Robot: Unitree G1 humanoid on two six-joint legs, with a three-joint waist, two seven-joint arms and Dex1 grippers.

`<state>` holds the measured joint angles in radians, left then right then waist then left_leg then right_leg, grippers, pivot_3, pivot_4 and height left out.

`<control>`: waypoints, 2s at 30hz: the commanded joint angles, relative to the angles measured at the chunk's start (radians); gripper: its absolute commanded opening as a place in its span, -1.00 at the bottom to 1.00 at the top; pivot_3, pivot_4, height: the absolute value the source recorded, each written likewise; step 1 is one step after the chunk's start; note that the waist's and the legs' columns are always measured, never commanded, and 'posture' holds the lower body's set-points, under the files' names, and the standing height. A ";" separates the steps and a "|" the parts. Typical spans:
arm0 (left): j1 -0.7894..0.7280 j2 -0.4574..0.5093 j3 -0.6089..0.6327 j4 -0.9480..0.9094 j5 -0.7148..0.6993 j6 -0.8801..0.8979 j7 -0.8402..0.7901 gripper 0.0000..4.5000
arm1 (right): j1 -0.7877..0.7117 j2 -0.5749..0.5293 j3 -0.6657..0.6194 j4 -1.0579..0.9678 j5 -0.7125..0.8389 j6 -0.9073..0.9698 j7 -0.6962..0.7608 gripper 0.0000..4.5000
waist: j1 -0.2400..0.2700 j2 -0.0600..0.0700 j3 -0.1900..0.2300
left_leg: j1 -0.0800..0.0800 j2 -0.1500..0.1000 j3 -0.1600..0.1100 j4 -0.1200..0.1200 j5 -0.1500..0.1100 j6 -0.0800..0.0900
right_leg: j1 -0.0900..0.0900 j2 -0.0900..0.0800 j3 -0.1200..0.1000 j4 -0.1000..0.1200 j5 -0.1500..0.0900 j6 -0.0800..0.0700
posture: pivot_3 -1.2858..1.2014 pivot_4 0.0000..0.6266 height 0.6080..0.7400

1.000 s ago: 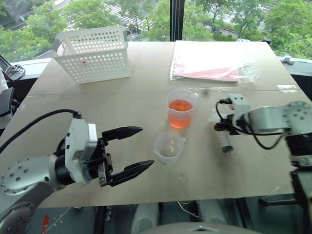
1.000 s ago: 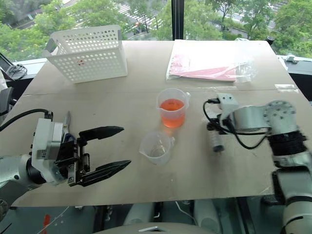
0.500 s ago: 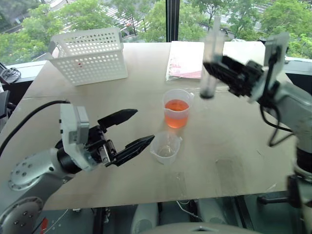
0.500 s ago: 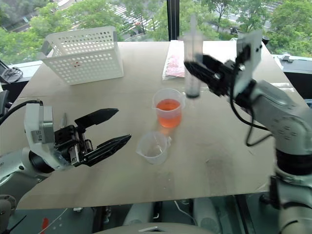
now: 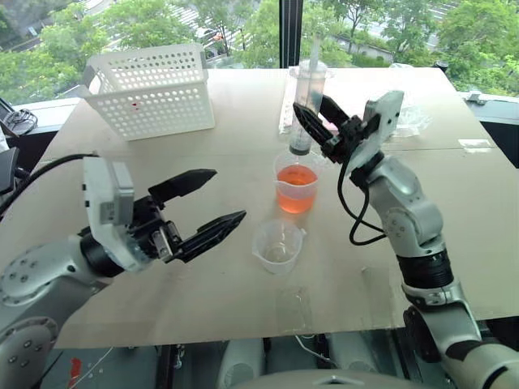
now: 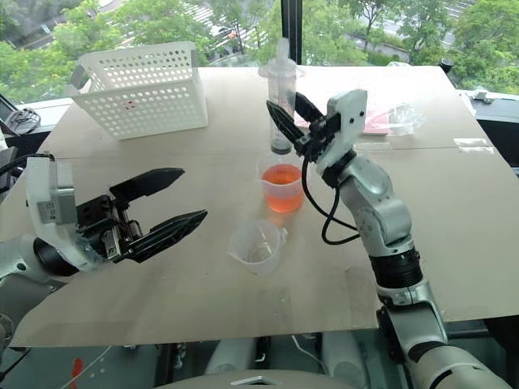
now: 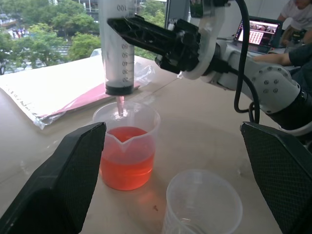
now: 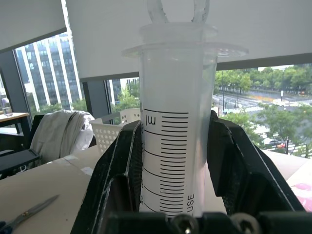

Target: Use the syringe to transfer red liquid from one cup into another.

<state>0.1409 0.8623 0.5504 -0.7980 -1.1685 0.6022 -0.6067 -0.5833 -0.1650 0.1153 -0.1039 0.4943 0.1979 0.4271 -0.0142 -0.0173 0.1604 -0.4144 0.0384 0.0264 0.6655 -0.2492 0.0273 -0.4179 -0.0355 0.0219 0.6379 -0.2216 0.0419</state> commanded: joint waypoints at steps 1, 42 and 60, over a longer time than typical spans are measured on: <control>-0.001 0.024 0.038 0.000 -0.008 -0.004 -0.016 1.00 | 0.032 0.028 0.019 0.039 -0.060 -0.106 0.062 -0.35 | -0.001 0.000 0.000 | 0.000 0.000 0.000 0.000 0.000 0.000 | 0.000 0.000 0.000 0.000 0.000 0.000 | 0.03 -0.52 1.00; -1.245 -0.088 -0.713 0.942 0.723 -0.061 -0.316 1.00 | 0.073 0.075 0.025 0.119 -0.194 -0.200 0.174 -0.36 | -0.001 -0.003 0.002 | -0.002 -0.001 0.004 -0.001 0.003 -0.006 | -0.003 0.002 -0.001 0.004 0.002 0.004 | 0.03 -0.52 1.00; -1.269 -0.198 -0.684 0.965 0.794 -0.097 -0.464 1.00 | 0.056 0.082 0.008 0.127 -0.171 -0.150 0.184 -0.36 | -0.002 -0.003 0.002 | -0.002 -0.001 0.004 0.000 0.003 -0.006 | -0.003 0.002 0.000 0.005 0.002 0.004 | 0.03 -0.52 1.00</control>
<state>-1.0963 0.6601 -0.1614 0.1984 -0.3588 0.5165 -1.0421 -0.5027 -0.0914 0.1347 0.0497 0.3034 0.0431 0.6074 -0.0159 -0.0207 0.1628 -0.4162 0.0372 0.0304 0.6652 -0.2458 0.0218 -0.4212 -0.0334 0.0215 0.6431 -0.2192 0.0460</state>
